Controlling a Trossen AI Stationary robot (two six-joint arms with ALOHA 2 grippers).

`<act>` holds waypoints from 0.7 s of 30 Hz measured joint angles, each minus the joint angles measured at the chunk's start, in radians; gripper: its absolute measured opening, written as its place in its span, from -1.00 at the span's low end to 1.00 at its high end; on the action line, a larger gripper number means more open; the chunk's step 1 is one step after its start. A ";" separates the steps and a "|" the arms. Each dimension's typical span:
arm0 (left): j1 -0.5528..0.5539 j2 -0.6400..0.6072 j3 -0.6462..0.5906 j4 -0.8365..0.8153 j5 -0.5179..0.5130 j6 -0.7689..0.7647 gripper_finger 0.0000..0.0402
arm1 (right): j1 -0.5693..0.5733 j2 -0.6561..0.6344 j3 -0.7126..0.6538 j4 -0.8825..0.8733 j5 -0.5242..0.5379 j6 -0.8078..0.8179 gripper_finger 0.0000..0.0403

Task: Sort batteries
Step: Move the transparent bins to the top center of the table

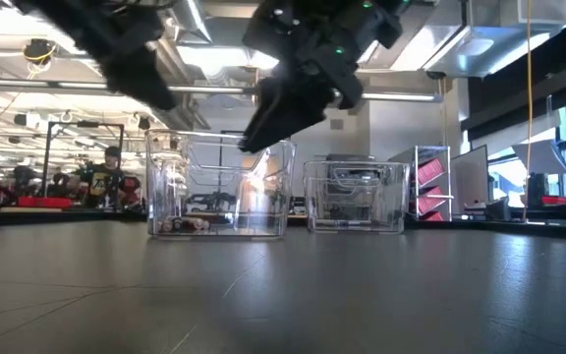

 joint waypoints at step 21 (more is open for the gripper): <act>-0.304 -0.076 -0.269 -0.006 -0.218 -0.509 -0.31 | -0.117 0.137 0.202 -0.030 0.062 0.105 -0.97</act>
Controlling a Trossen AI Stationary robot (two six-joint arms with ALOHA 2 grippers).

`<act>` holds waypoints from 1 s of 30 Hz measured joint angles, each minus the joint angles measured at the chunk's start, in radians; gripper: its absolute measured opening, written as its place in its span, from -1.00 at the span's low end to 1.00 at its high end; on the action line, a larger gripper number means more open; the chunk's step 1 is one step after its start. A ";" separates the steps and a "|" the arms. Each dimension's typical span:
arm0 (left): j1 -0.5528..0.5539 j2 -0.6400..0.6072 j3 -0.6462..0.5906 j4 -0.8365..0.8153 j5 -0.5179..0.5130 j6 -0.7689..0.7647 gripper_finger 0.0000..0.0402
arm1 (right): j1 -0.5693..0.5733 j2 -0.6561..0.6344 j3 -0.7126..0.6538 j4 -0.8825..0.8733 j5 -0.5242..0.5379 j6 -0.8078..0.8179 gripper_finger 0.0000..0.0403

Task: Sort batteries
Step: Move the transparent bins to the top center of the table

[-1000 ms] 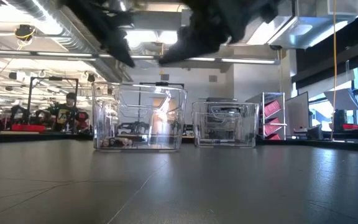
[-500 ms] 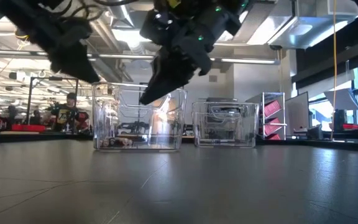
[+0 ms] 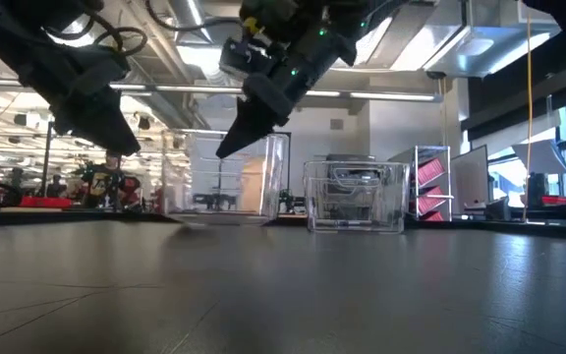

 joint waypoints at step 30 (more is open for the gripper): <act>-0.004 0.000 -0.157 0.192 -0.056 -0.061 -0.31 | -0.151 -0.002 0.001 -0.111 0.096 -0.027 -0.98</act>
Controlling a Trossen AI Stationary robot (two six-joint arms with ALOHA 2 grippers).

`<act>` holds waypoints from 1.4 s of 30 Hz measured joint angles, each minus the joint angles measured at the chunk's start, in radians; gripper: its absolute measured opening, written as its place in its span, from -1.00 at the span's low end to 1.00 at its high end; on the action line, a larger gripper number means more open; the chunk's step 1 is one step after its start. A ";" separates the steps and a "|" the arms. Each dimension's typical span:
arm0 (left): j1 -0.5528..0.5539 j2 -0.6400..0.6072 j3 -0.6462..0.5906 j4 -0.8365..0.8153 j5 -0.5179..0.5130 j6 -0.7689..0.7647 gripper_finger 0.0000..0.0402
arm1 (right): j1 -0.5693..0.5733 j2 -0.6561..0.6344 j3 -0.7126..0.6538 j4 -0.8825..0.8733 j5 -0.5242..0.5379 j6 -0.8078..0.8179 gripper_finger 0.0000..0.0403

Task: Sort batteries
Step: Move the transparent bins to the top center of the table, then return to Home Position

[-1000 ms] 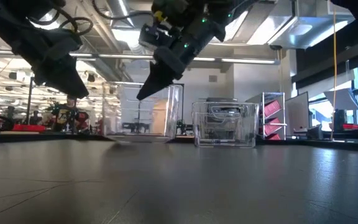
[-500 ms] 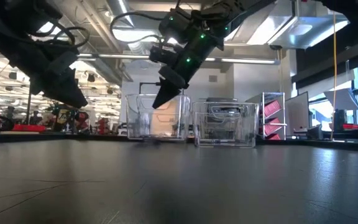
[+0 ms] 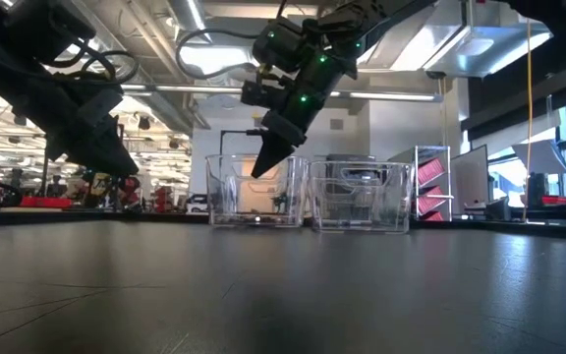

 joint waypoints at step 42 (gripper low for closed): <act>0.349 -0.224 0.001 0.476 0.446 0.569 -0.31 | 0.000 -1.482 -0.972 0.022 -0.054 0.424 -0.45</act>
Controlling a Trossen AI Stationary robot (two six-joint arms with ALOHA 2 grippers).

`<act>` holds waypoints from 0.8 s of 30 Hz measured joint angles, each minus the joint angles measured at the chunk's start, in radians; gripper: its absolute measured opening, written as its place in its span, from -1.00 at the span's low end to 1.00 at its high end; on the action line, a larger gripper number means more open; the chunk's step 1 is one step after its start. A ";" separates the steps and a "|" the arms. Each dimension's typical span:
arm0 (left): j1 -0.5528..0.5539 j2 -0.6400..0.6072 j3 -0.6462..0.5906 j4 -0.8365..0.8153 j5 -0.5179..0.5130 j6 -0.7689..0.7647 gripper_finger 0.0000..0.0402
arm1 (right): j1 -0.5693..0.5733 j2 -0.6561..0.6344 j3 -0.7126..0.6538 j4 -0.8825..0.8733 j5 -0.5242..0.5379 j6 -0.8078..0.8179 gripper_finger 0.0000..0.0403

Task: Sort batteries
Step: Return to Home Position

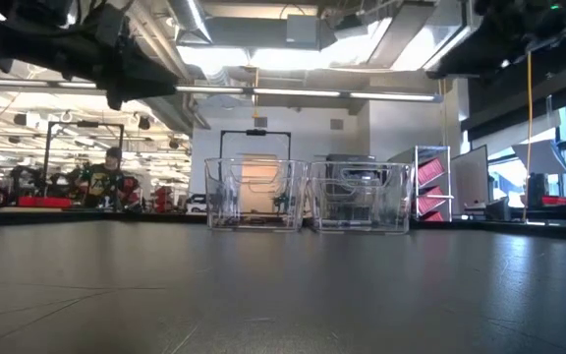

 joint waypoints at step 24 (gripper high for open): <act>0.129 -0.587 -0.064 -0.455 0.078 0.017 -0.31 | 0.000 -0.565 -0.568 0.550 -0.206 0.001 -0.45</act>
